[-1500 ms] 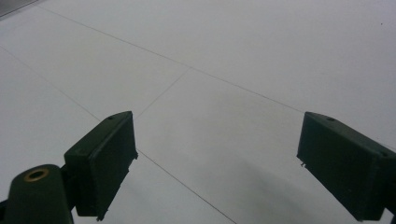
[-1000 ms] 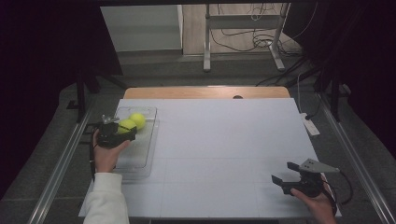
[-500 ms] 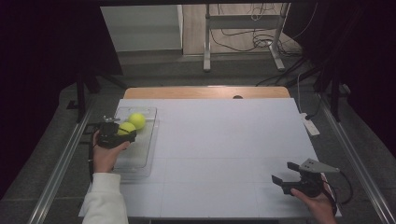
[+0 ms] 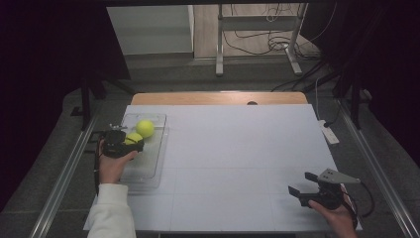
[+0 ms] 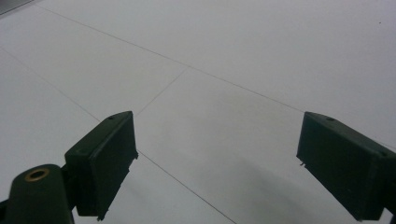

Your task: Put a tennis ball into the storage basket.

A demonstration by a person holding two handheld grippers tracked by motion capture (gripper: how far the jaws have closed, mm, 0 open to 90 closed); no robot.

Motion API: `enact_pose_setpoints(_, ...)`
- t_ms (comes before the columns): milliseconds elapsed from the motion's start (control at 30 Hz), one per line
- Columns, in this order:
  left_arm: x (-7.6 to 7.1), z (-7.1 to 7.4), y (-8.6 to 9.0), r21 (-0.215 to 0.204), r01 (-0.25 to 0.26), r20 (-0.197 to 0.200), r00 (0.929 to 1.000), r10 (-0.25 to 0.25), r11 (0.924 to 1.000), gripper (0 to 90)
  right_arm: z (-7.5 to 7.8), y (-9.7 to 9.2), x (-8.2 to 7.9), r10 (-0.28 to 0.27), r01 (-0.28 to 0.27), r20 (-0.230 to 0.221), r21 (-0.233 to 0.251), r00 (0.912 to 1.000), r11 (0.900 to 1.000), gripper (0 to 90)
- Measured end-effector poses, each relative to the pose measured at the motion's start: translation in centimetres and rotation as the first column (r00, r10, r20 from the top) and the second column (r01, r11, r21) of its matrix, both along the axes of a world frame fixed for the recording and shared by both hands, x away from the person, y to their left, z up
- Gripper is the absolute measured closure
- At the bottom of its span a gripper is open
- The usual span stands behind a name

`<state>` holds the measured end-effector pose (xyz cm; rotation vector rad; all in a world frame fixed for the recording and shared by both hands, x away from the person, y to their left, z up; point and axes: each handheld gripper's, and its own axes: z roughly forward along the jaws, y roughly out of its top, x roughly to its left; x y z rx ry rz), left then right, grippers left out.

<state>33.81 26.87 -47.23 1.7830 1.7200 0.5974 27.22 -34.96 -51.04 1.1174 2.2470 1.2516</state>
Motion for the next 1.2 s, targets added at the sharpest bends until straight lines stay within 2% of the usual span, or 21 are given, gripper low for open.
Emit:
enact_pose_setpoints(133,-0.3,0.5,0.0,-0.001,0.002,0.022,0.9997,-0.002,1.0000,14.9,0.0,0.0,0.0,-0.001,0.001,0.000,-0.001,1.0000,1.0000,12.0)
enact_pose_setpoints(400,-0.3,0.7,-0.2,-0.011,0.027,0.044,0.9987,-0.027,0.9996,14.4,0.0,-0.1,0.1,-0.004,0.004,0.003,0.000,1.0000,1.0000,12.0)
enact_pose_setpoints(467,-0.5,0.8,-0.2,-0.026,0.037,0.060,0.9976,-0.036,0.9990,14.6,0.0,-0.1,0.1,-0.004,0.004,0.002,0.001,1.0000,1.0000,12.0)
enact_pose_setpoints(533,-0.5,0.8,-0.4,-0.047,0.065,0.076,0.9953,-0.061,0.9968,14.8,0.0,-0.2,0.2,-0.007,0.007,0.001,0.002,1.0000,1.0000,12.0)
enact_pose_setpoints(600,-0.6,1.0,-0.6,-0.050,0.084,0.088,0.9930,-0.079,0.9952,14.9,0.0,-0.2,0.2,-0.006,0.006,0.001,0.007,1.0000,1.0000,12.0)
enact_pose_setpoints(767,-1.0,1.4,-0.9,-0.080,0.116,0.121,0.9870,-0.106,0.9900,15.2,-0.1,-0.2,0.4,-0.003,0.003,-0.004,0.010,1.0000,0.9999,12.0)
enact_pose_setpoints(1000,-1.4,1.7,-1.0,-0.110,0.150,0.139,0.9811,-0.135,0.9825,15.8,-0.1,0.0,0.6,0.004,-0.004,-0.003,0.012,1.0000,0.9999,12.0)
enact_pose_setpoints(1200,-1.9,1.9,-1.7,-0.129,0.186,0.161,0.9730,-0.165,0.9740,16.2,0.0,0.1,0.5,0.001,-0.001,0.000,0.015,1.0000,0.9999,12.0)
